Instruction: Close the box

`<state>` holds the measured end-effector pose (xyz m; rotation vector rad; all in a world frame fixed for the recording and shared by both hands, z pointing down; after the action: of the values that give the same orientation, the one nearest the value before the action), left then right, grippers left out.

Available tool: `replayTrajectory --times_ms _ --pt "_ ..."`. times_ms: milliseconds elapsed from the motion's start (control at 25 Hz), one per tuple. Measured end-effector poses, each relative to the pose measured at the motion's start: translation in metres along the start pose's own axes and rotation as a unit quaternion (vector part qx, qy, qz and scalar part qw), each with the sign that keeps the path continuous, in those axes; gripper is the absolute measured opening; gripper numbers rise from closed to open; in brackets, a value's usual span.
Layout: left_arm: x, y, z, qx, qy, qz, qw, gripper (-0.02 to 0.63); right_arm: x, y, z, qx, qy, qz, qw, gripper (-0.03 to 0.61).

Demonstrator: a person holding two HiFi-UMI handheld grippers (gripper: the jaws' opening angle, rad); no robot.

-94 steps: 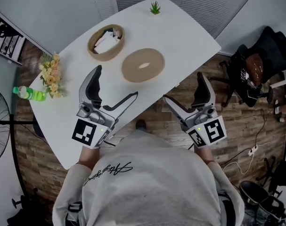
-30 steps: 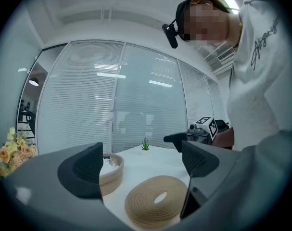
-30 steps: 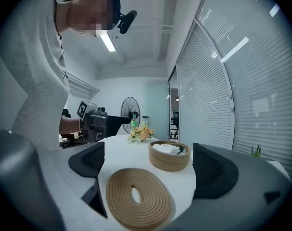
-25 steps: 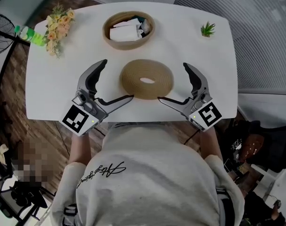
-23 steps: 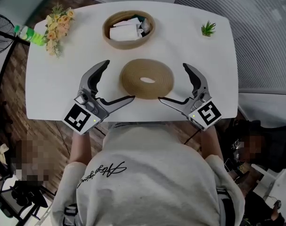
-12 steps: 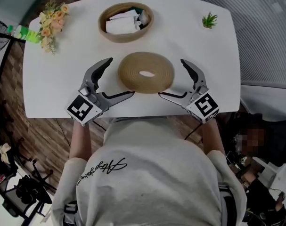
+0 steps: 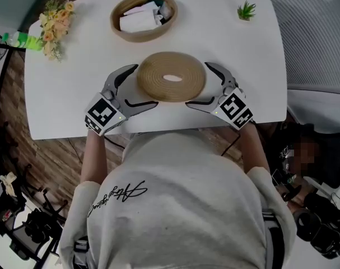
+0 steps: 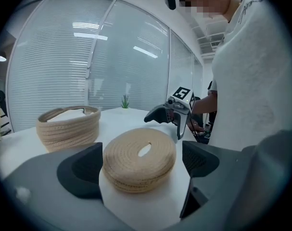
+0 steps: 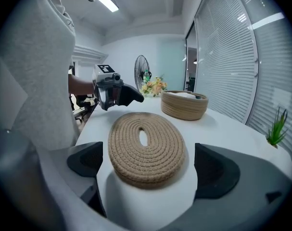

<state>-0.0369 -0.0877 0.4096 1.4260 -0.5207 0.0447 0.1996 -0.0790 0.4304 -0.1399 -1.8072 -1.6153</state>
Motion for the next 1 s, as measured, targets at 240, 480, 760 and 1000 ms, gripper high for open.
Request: replayTrajectory --times_ms 240,480,760,1000 --pt "0.003 0.012 0.008 -0.005 0.002 0.021 0.9998 0.499 0.009 0.007 -0.001 0.011 -0.008 0.024 1.0 0.588" --pt "0.007 0.018 0.012 -0.007 0.025 0.049 0.9985 0.5 0.015 0.011 -0.001 -0.007 -0.008 0.056 0.998 0.592" --pt "0.012 0.026 0.02 -0.01 0.034 0.074 0.9966 0.5 0.019 0.018 -0.005 0.014 -0.012 0.063 0.998 0.592" --pt "0.017 0.03 0.02 0.002 0.051 0.106 0.9931 0.499 0.021 0.019 -0.005 0.019 -0.018 0.061 0.998 0.592"
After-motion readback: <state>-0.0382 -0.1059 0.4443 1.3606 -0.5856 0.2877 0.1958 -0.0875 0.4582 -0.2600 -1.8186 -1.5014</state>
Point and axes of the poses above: the fingertips, and each gripper's own axes: x forward along the fingers, z to its left, y out of its underside, the point moved 8 cm from there along -x, backward along the fingers, and after that the axes turned 2 degrees about -z, right-handed, at the moved point
